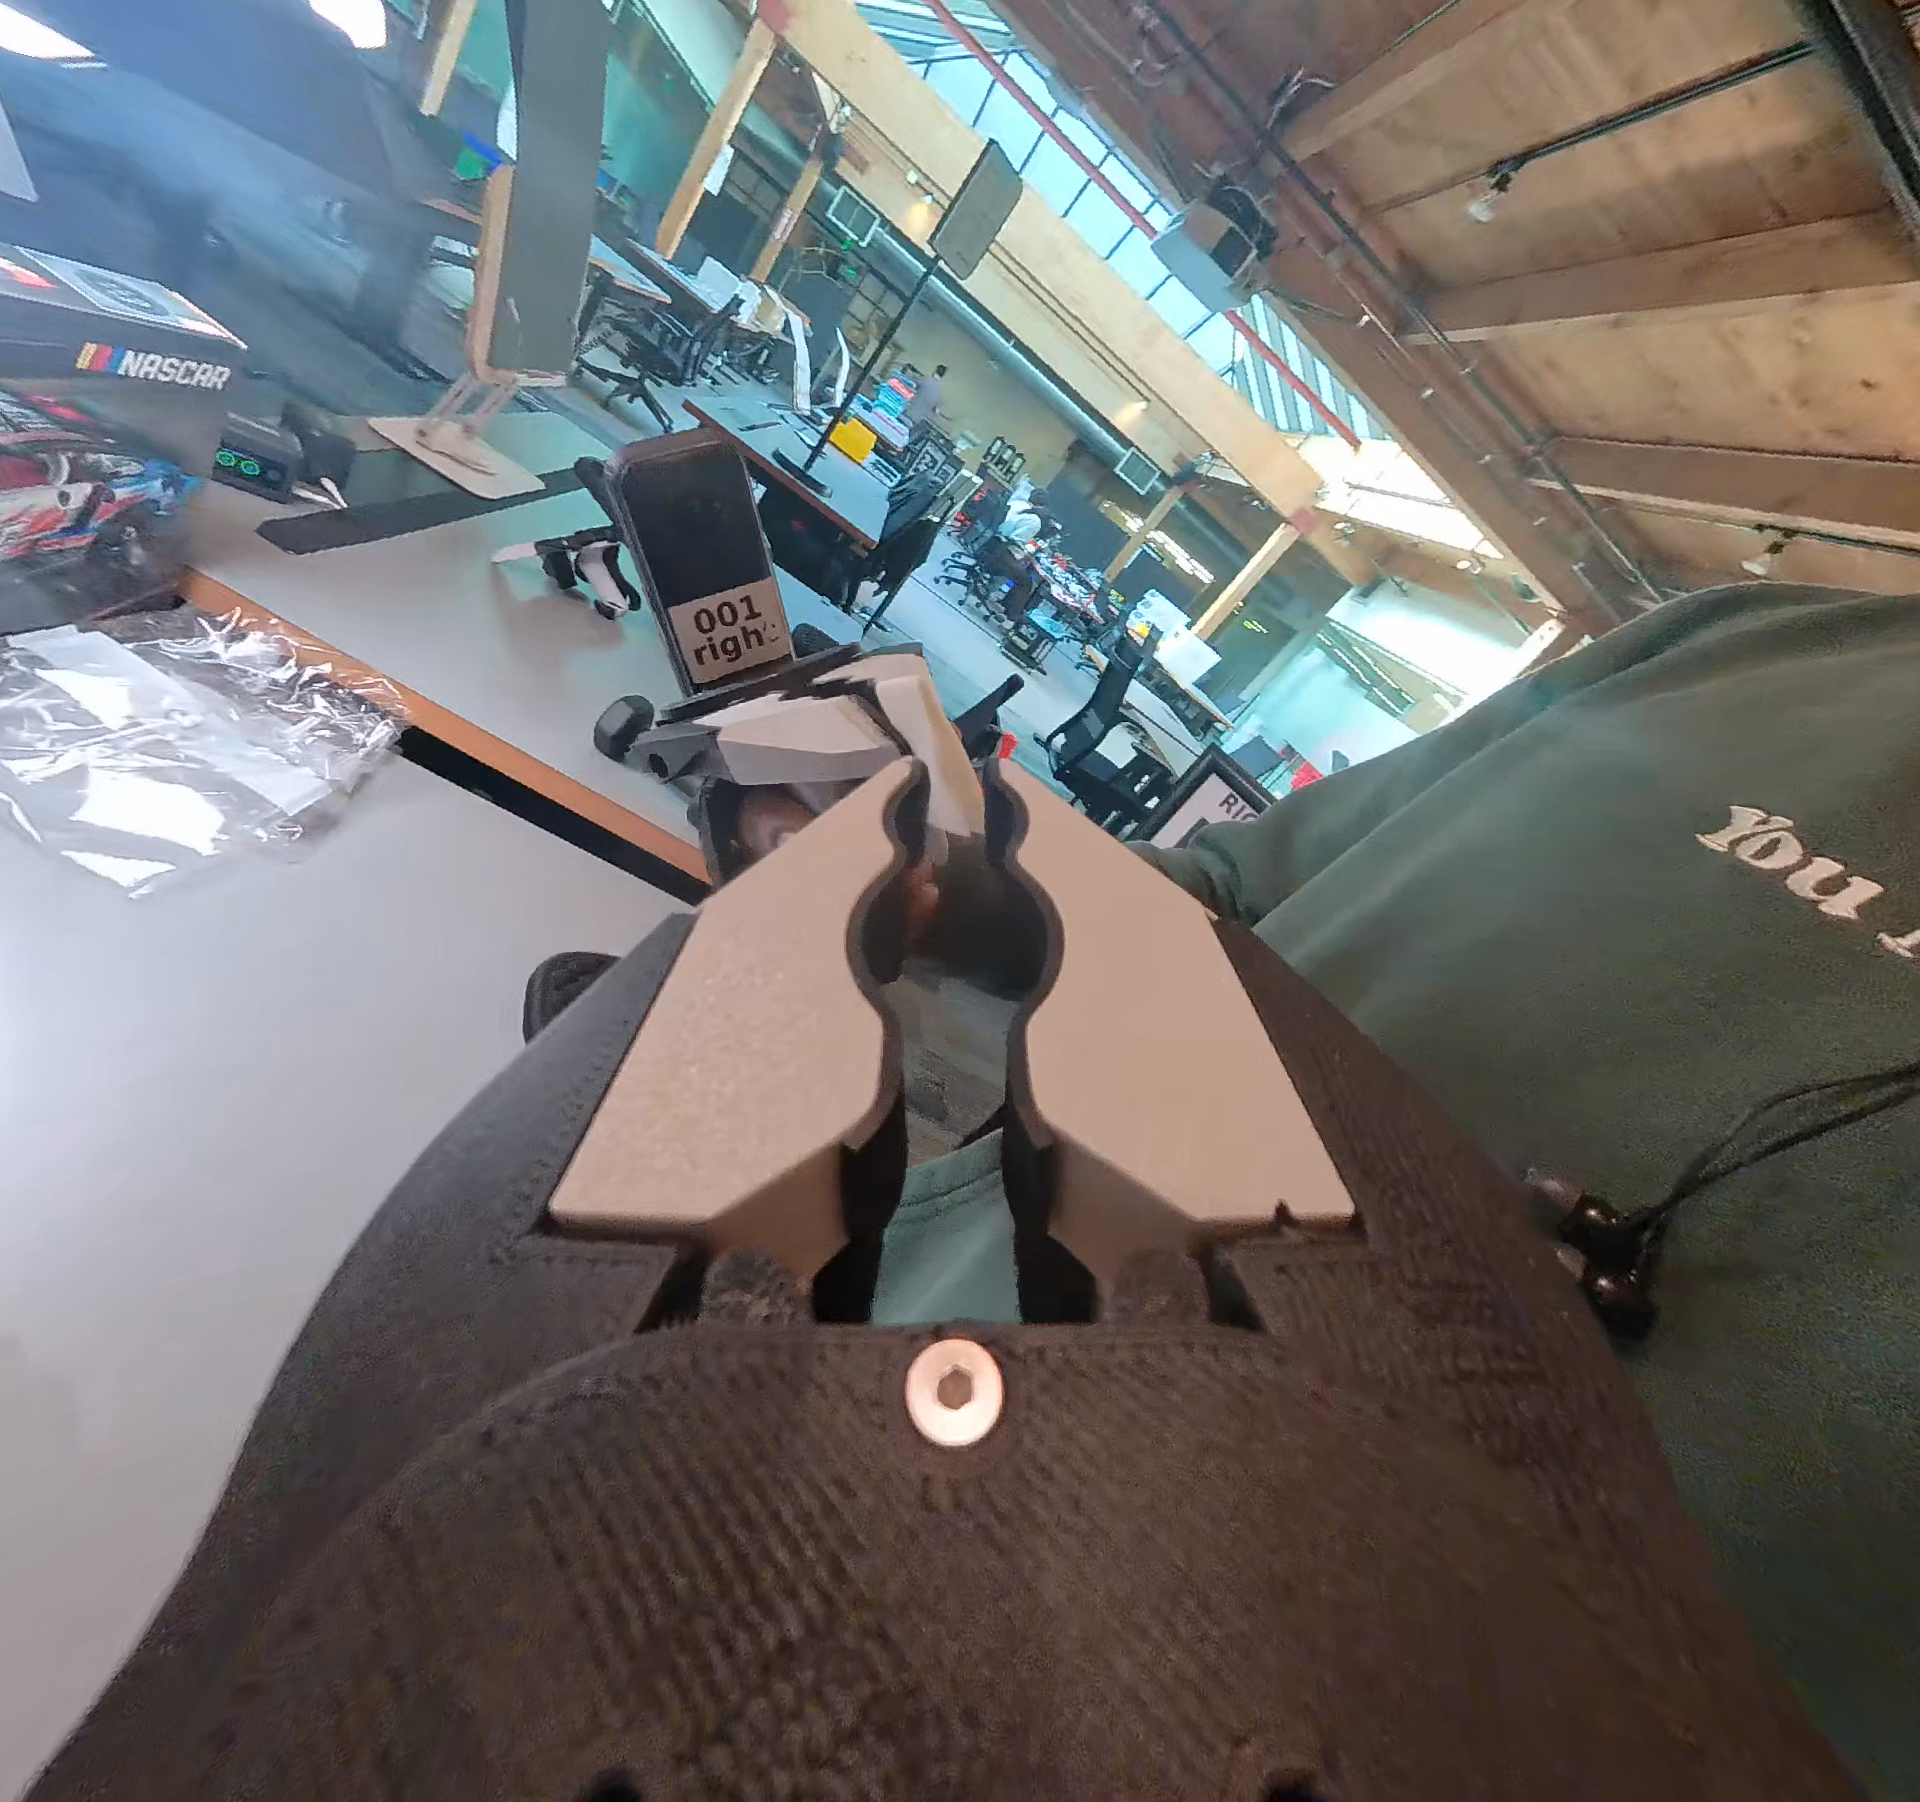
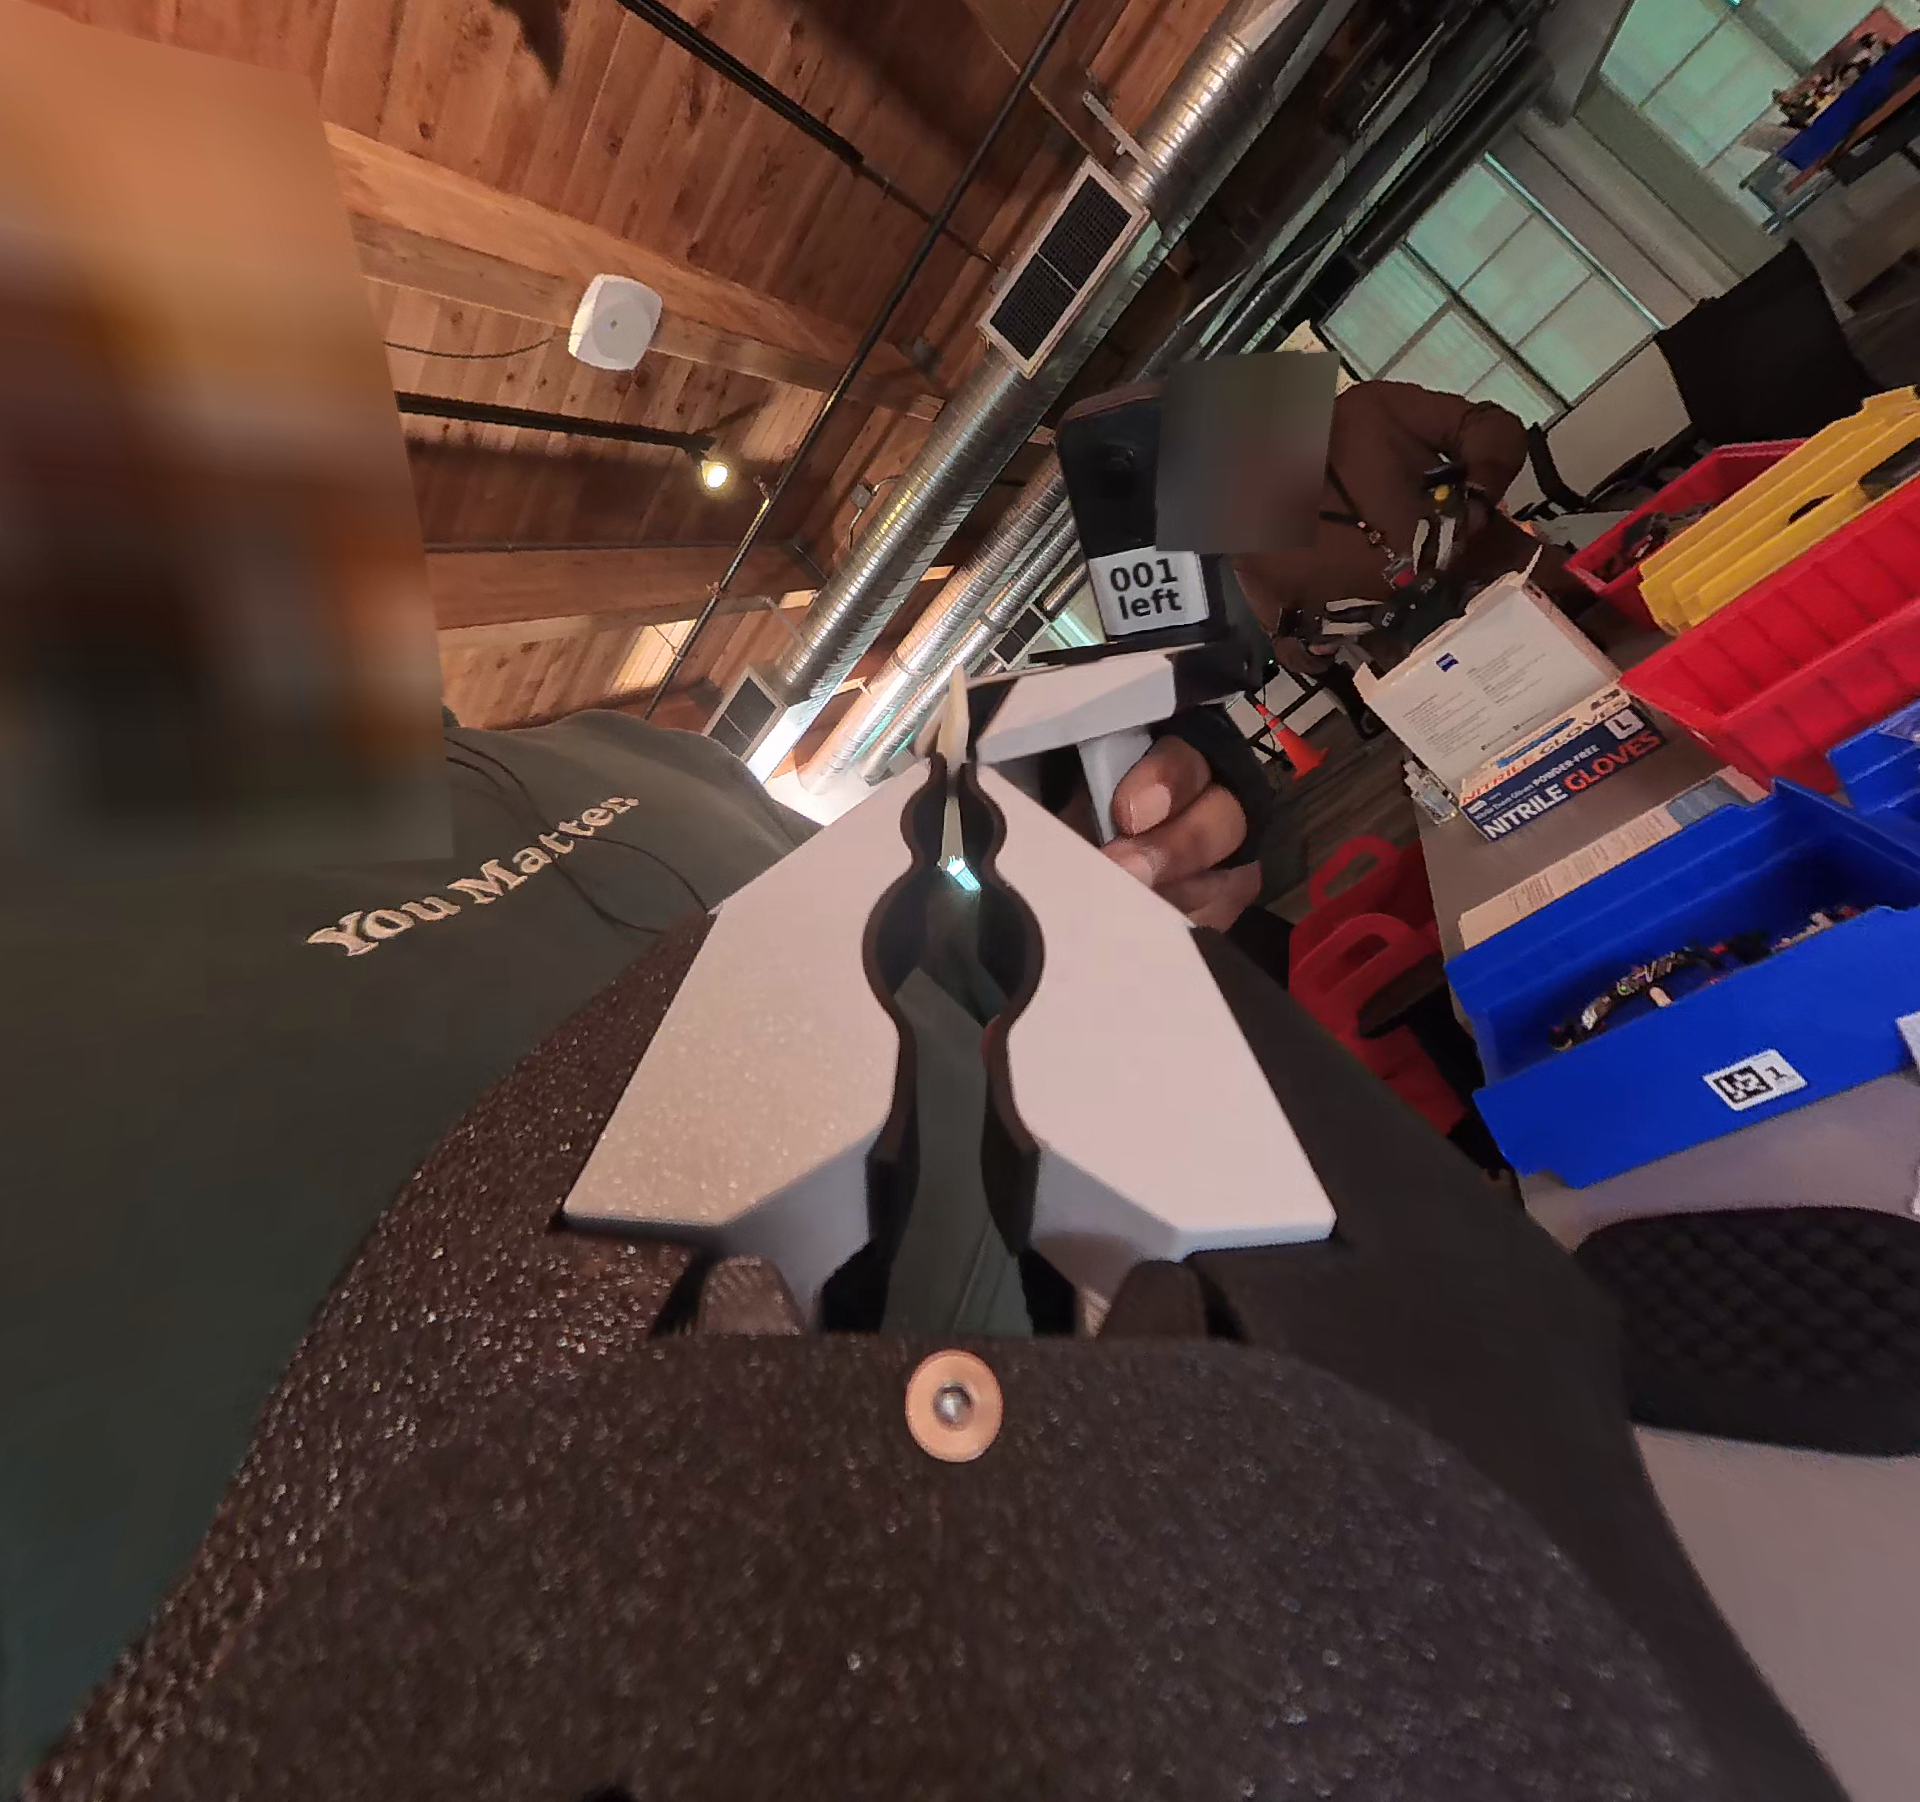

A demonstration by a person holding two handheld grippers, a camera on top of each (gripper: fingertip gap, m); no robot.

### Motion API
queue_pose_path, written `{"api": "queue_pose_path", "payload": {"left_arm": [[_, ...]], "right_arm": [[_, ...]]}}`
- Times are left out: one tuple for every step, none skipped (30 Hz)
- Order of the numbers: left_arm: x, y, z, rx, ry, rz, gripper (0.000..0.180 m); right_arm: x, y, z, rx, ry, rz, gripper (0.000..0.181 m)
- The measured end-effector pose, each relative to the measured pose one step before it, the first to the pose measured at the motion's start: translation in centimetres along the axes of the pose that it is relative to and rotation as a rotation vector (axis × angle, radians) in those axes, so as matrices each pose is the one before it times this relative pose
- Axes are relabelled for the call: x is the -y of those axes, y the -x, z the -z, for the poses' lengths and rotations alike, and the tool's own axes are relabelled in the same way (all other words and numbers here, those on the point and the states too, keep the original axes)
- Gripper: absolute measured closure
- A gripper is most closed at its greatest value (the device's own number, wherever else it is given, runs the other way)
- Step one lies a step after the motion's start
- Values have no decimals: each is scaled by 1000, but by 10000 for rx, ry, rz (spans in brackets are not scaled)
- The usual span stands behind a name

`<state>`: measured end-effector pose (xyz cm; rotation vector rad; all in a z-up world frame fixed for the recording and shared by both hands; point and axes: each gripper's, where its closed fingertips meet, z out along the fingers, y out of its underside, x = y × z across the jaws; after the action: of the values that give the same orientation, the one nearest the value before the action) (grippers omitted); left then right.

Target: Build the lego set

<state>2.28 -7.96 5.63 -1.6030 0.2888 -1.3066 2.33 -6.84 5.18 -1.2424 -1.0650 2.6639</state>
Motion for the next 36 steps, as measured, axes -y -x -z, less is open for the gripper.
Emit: {"api": "queue_pose_path", "payload": {"left_arm": [[-3, -87, 484, -57, 27, -1, 176], [50, -132, 535, -85, -18, 19, 179], [39, -142, 528, -87, 0, 28, 180], [-11, -177, 504, -99, 28, 12, 180], [-26, -257, 444, -131, 30, 4, 180], [-40, -352, 401, -176, 31, 8, 180], [-73, -438, 345, -216, 40, 1, 180], [-113, -526, 314, -265, 47, -24, 180], [-96, -572, 284, -286, 40, -36, 180], [-102, -457, 244, -206, 53, -37, 180], [-150, -375, 219, -151, 98, -47, 180], [-164, -405, 170, -145, 122, -56, 180], [-154, -317, 151, -70, 131, -85, 180], [-96, -220, 164, -9, 100, -89, 180], [-6, -213, 190, -33, 44, -44, 180], [6, -124, 203, -12, 16, -16, 180], [-47, 28, 173, 78, 41, -50, 180], [-106, 76, 159, 111, 78, -105, 180], [-90, 123, 145, 181, 101, -159, 180], [-65, 208, 159, 291, 114, -247, 180], [-44, 220, 156, 347, 154, -350, 180], [-38, 272, 185, 416, 201, -416, 180], [27, 319, 216, 433, 206, -384, 180], [191, 274, 277, 366, 136, -291, 180], [389, 273, 369, 306, 31, -196, 180], [503, 385, 444, 309, -30, -112, 180], [389, 461, 441, 310, 50, -52, 180], [132, 650, 365, 402, 210, -24, 180], [-84, 888, 304, 558, 308, -46, 180], [-217, 927, 196, 572, 338, 5, 180], [-185, 734, 108, 423, 238, 121, 180], [-54, 537, 7, 266, 70, 232, 180], [-131, 399, -104, 135, 50, 351, 180], [-212, 252, -234, 12, 44, 354, 180], [-215, 213, -340, -12, 4, 333, 180], [-274, 147, -444, -55, 27, 348, 180]], "right_arm": [[-30, -172, -482, 12, -52, -8, 181], [-104, -102, -489, 44, -26, -4, 181], [-166, -69, -492, 45, -8, 14, 181], [-208, -17, -480, 65, 11, 16, 181], [-236, 44, -467, 99, 36, 1, 181], [-274, 81, -459, 128, 57, -16, 181], [-318, 162, -443, 175, 85, -43, 181], [-351, 240, -433, 222, 112, -63, 181], [-350, 322, -422, 267, 121, -70, 181], [-358, 342, -421, 278, 128, -75, 181], [-387, 213, -415, 186, 141, -51, 181], [-356, 99, -392, 101, 127, -13, 181], [-263, 13, -340, 34, 79, 3, 181], [-169, -65, -269, -24, 35, 5, 181], [-91, -60, -197, -24, -6, 21, 181], [-32, -41, -158, -21, -36, 24, 181], [-69, -46, -150, -27, -15, 23, 181], [-107, -34, -166, -9, 11, 3, 181], [-148, -33, -161, -16, 23, -4, 180], [-143, -137, -130, -74, 25, -16, 180], [-72, -231, -62, -118, -20, -28, 181], [35, -301, 46, -148, -90, -54, 180], [70, -339, 143, -156, -121, -80, 180], [8, -362, 224, -158, -88, -99, 180], [-23, -438, 279, -216, -81, -93, 181], [-8, -814, 380, -468, -96, -87, 178], [-26, -1166, 470, -720, -72, -29, 175], [143, -990, 520, -669, -184, 112, 171], [408, -937, 568, -743, -331, 179, 170], [546, -1023, 555, -940, -343, 380, 164], [508, -897, 466, -1096, -258, 752, 159], [294, -662, 316, -1184, -32, 1140, 156], [199, -399, 165, -1228, 127, 1509, 154], [268, -66, 28, -1131, 161, 1709, 151], [517, 194, -59, -973, 57, 1627, 146], [589, 546, -173, -664, -3, 1439, 145]]}}
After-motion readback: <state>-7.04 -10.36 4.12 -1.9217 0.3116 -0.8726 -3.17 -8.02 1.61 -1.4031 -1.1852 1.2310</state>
